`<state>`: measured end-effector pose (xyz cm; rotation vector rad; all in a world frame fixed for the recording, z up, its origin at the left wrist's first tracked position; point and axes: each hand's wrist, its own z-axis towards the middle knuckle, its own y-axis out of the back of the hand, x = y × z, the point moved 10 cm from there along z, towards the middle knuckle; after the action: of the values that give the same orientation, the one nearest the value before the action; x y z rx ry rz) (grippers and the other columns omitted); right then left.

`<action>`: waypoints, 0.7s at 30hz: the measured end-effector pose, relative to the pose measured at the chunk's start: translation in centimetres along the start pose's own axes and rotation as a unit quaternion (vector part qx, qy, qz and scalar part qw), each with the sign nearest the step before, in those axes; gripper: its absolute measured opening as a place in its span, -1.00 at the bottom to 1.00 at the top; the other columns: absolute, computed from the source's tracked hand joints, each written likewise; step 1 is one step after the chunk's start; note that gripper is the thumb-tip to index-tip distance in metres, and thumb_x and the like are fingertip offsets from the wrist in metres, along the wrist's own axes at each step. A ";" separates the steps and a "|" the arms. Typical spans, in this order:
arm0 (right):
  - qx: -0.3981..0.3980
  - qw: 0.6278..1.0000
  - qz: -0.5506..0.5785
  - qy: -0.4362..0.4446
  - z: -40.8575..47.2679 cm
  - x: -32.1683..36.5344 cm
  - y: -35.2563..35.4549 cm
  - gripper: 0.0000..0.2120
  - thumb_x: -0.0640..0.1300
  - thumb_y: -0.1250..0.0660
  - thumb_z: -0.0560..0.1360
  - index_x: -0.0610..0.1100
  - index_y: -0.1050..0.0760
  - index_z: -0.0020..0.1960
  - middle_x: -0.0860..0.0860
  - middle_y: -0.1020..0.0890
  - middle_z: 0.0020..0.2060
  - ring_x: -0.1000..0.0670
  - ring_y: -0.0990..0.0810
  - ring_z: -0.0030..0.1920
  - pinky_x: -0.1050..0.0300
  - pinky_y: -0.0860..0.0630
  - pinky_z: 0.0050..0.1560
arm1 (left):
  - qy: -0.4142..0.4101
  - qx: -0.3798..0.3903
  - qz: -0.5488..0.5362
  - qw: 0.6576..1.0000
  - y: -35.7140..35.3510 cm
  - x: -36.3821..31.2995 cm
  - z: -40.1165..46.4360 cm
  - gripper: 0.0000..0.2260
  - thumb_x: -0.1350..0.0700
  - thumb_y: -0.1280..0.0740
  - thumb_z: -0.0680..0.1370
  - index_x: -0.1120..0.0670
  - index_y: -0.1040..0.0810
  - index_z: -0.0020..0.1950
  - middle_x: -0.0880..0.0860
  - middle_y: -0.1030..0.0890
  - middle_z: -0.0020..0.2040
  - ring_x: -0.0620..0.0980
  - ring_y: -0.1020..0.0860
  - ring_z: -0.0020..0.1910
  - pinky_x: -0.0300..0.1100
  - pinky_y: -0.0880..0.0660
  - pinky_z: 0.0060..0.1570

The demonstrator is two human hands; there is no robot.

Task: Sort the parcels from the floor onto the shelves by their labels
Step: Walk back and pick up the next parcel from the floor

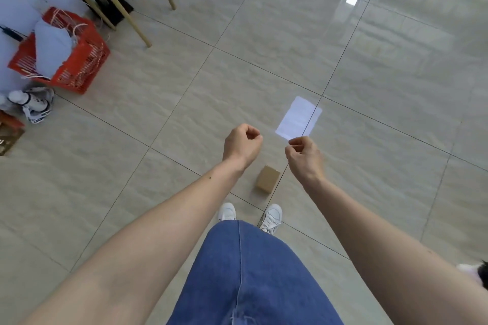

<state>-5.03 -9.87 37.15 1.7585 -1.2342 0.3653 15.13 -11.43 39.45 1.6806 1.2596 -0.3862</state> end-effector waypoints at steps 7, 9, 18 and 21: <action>-0.049 0.997 0.025 -0.062 2.0 -2.5 -2.5 -0.81 -0.11 -0.28 0.49 -0.06 -0.55 0.09 0.02 -0.64 -0.12 -0.11 -0.63 0.01 -0.01 -0.55 0.06 | -0.010 0.056 0.035 0.998 -2.2 1.9 4.8 -0.94 0.15 -0.35 0.49 0.01 -0.58 -0.09 -0.10 -0.58 -0.19 -0.04 -0.58 -0.08 -0.23 -0.47 0.00; -0.051 0.996 0.015 -0.078 2.5 -3.8 -3.6 -0.80 -0.11 -0.27 0.51 -0.06 -0.55 0.11 0.03 -0.63 -0.11 -0.11 -0.62 0.04 0.01 -0.53 0.08 | -0.010 0.064 0.048 0.997 -2.9 3.0 6.3 -0.94 0.14 -0.35 0.49 0.00 -0.57 -0.08 -0.08 -0.60 -0.13 -0.03 -0.59 -0.05 -0.24 -0.46 0.01; -0.075 0.986 0.002 -0.150 5.5 -13.6 -6.7 -0.79 -0.11 -0.26 0.54 -0.08 -0.56 0.14 -0.03 -0.68 0.02 -0.09 -0.59 0.08 0.13 -0.40 -0.05 | 0.029 0.093 0.077 0.992 -9.6 11.3 11.1 -0.87 0.13 -0.37 0.49 0.08 -0.61 0.02 0.05 -0.67 0.05 0.01 -0.59 0.02 -0.20 -0.46 0.06; -0.072 0.983 0.006 -0.170 6.9 -17.6 -8.4 -0.77 -0.10 -0.27 0.54 -0.09 -0.55 0.16 0.01 -0.65 -0.04 -0.05 -0.57 0.00 0.17 -0.35 -0.07 | 0.051 0.110 0.072 0.990 -12.6 14.9 12.3 -0.88 0.13 -0.38 0.48 0.06 -0.60 0.01 0.04 -0.67 0.05 0.00 -0.59 0.02 -0.19 -0.47 0.09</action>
<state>-7.59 -4.65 17.29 1.7346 -1.4715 -0.0215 13.84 -13.26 16.51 1.9880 1.1953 -0.3660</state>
